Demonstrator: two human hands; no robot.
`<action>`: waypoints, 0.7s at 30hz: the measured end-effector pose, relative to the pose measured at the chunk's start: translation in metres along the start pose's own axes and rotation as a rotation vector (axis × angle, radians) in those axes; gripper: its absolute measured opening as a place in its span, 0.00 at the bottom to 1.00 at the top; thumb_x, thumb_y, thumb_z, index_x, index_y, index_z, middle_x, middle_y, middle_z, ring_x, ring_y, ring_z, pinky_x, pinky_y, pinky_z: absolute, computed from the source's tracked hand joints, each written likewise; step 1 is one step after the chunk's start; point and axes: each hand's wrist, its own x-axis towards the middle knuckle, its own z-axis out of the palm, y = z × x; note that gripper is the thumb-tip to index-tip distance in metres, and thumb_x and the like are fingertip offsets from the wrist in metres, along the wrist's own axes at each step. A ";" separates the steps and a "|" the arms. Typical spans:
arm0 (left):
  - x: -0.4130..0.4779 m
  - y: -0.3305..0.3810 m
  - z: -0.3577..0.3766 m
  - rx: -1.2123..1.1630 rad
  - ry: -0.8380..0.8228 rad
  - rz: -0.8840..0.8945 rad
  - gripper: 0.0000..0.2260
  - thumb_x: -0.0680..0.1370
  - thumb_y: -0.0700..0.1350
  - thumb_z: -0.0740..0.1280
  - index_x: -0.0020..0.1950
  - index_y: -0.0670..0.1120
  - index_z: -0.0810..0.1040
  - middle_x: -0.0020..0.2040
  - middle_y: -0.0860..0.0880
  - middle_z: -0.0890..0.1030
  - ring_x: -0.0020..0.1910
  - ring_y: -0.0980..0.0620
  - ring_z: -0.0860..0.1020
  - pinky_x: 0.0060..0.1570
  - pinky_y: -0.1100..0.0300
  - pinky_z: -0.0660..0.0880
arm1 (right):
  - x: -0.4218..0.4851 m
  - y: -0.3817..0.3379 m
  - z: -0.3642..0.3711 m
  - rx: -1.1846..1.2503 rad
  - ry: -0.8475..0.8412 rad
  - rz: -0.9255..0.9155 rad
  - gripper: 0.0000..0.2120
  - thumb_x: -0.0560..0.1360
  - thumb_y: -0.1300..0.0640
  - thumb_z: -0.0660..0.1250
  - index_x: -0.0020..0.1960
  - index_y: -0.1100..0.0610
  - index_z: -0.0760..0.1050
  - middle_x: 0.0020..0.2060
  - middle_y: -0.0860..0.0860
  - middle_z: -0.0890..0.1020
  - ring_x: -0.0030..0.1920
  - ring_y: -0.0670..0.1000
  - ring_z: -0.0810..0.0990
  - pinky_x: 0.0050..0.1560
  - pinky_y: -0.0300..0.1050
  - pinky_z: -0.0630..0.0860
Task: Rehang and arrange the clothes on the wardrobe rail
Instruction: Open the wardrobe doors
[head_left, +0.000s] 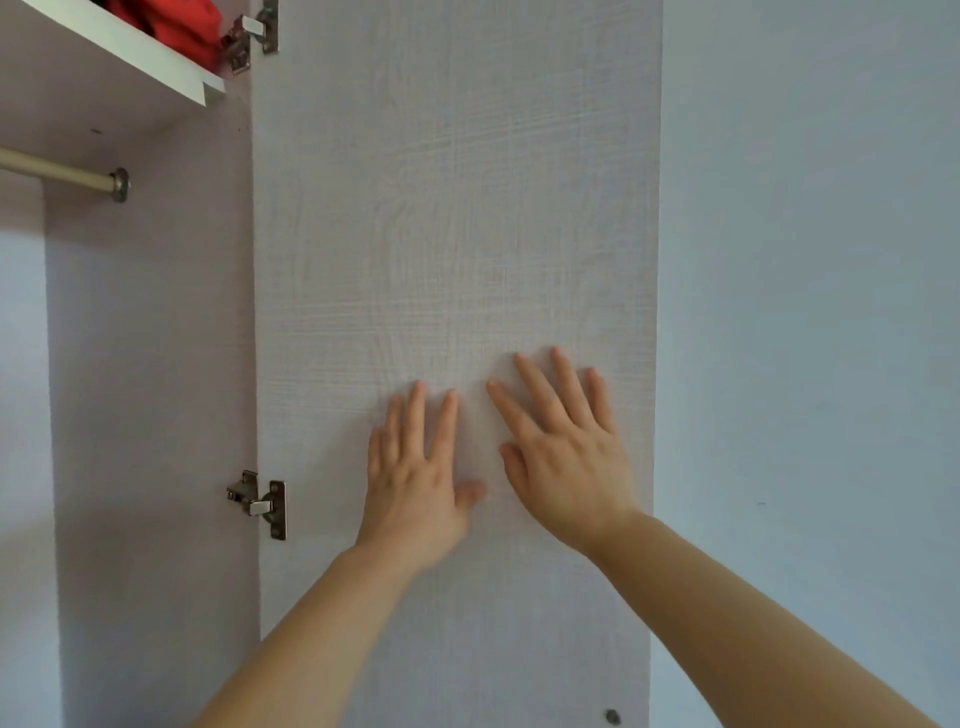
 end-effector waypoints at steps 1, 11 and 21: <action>0.002 -0.006 0.005 -0.002 0.045 0.035 0.38 0.75 0.63 0.55 0.73 0.55 0.31 0.75 0.47 0.34 0.73 0.47 0.34 0.73 0.47 0.40 | 0.001 0.000 0.005 -0.016 0.043 -0.007 0.24 0.74 0.48 0.57 0.68 0.52 0.69 0.70 0.55 0.68 0.72 0.61 0.60 0.71 0.59 0.51; 0.009 -0.026 0.031 -0.003 0.264 0.143 0.35 0.70 0.66 0.55 0.74 0.53 0.53 0.75 0.46 0.53 0.73 0.46 0.52 0.66 0.43 0.56 | 0.003 -0.020 0.039 0.079 0.321 0.021 0.21 0.72 0.58 0.61 0.65 0.56 0.73 0.66 0.58 0.72 0.71 0.60 0.61 0.70 0.59 0.54; -0.078 -0.122 -0.036 0.201 0.206 -0.232 0.29 0.73 0.59 0.55 0.73 0.52 0.59 0.72 0.47 0.63 0.70 0.49 0.59 0.66 0.53 0.55 | 0.007 -0.150 0.065 0.741 0.246 -0.169 0.21 0.68 0.56 0.57 0.61 0.56 0.68 0.60 0.58 0.75 0.65 0.59 0.66 0.66 0.55 0.60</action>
